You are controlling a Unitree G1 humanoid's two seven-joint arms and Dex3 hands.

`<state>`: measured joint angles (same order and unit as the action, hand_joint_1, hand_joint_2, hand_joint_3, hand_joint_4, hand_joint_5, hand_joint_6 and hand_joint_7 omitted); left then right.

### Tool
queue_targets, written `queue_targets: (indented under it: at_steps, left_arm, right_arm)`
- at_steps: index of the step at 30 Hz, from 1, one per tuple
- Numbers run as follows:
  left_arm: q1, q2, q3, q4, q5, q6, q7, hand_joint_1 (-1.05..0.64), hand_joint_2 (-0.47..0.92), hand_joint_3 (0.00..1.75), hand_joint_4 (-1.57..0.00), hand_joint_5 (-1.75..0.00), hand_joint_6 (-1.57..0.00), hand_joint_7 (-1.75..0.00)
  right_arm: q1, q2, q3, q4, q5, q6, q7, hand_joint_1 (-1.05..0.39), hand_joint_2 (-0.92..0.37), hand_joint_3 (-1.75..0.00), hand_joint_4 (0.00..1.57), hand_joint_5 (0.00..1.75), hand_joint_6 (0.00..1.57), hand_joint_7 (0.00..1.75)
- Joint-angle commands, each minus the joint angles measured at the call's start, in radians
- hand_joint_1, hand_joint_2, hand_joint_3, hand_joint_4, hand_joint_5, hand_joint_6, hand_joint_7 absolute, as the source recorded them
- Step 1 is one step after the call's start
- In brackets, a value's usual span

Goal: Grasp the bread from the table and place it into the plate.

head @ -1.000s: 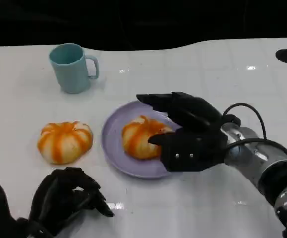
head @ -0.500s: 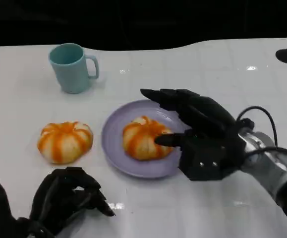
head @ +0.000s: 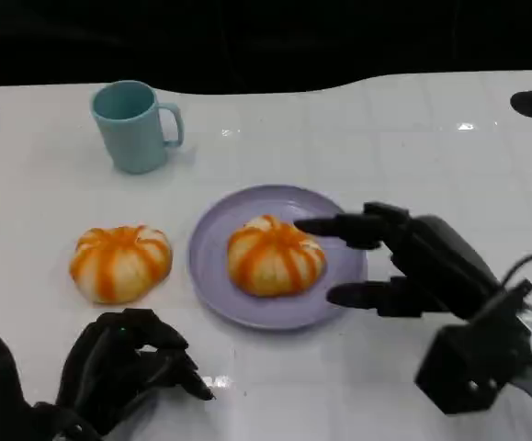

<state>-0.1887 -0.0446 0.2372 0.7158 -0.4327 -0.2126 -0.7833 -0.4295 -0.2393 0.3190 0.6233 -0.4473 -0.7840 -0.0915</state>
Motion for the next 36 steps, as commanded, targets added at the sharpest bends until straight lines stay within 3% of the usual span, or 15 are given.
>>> queue_targets:
  at_steps: [1,3,6,8,11,18,23,26,30,36]
  left_arm:
    - [-0.002,0.013,0.002,0.000,-0.001,-0.006,0.001,-1.05,0.62,0.00,-1.57,-0.59,-1.57,-0.37]
    - [-0.004,0.012,0.002,0.001,-0.001,-0.005,0.003,-1.05,0.62,0.00,-1.57,-0.59,-1.57,-0.37]
    - [-0.007,0.011,0.002,0.005,0.000,-0.007,0.005,-1.05,0.62,0.00,-1.57,-0.60,-1.57,-0.37]
    - [-0.009,0.011,0.004,0.008,-0.003,-0.005,0.002,-1.05,0.62,0.00,-1.57,-0.60,-1.57,-0.37]
    - [-0.011,0.012,0.004,0.011,-0.003,-0.004,0.000,-1.05,0.61,0.00,-1.57,-0.59,-1.57,-0.37]
    - [-0.009,0.007,0.002,0.003,-0.003,-0.002,0.007,-1.05,0.61,0.00,-1.57,-0.59,-1.57,-0.37]
    - [-0.008,0.009,0.004,0.000,-0.006,0.003,0.004,-1.05,0.61,0.00,-1.57,-0.59,-1.57,-0.37]
    - [-0.010,0.011,0.007,0.004,-0.010,0.003,-0.003,-1.05,0.61,0.00,-1.57,-0.59,-1.57,-0.36]
    - [-0.010,0.013,0.008,0.003,-0.010,0.004,-0.002,-1.05,0.60,0.00,-1.57,-0.59,-1.57,-0.36]
    - [-0.014,0.016,0.008,0.011,-0.006,-0.002,-0.004,-1.05,0.61,0.00,-1.57,-0.59,-1.57,-0.36]
  right_arm:
    - [0.082,-0.044,-0.039,-0.066,0.026,-0.047,-0.005,-0.10,-0.67,-0.53,0.54,1.25,0.57,0.80]
    - [0.118,-0.053,-0.054,-0.093,0.037,-0.055,0.002,-0.05,-0.53,-0.83,0.62,1.31,0.63,0.90]
    - [0.164,-0.071,-0.073,-0.130,0.036,-0.063,0.004,-0.03,-0.48,-1.00,0.70,1.37,0.75,0.90]
    - [0.196,-0.081,-0.085,-0.158,0.035,-0.067,0.003,-0.04,-0.49,-1.03,0.72,1.44,0.81,0.89]
    - [0.248,-0.099,-0.103,-0.210,0.052,-0.066,0.024,-0.03,-0.50,-1.12,0.74,1.64,0.81,1.07]
    - [0.365,-0.138,-0.132,-0.320,0.086,-0.055,0.082,-0.08,-0.44,-1.27,0.82,1.73,0.78,1.29]
    - [0.443,-0.146,-0.149,-0.395,0.087,0.002,0.111,-0.11,-0.42,-1.29,0.85,1.72,0.82,1.29]
    - [0.466,-0.134,-0.154,-0.386,0.073,-0.008,0.095,-0.08,-0.43,-1.30,0.81,1.74,0.78,1.34]
    - [0.462,-0.102,-0.161,-0.323,0.063,-0.057,0.045,-0.06,-0.40,-1.34,0.82,1.75,0.70,1.56]
    - [0.429,-0.072,-0.173,-0.239,0.030,-0.117,-0.036,-0.06,-0.33,-1.45,0.86,1.75,0.71,1.65]
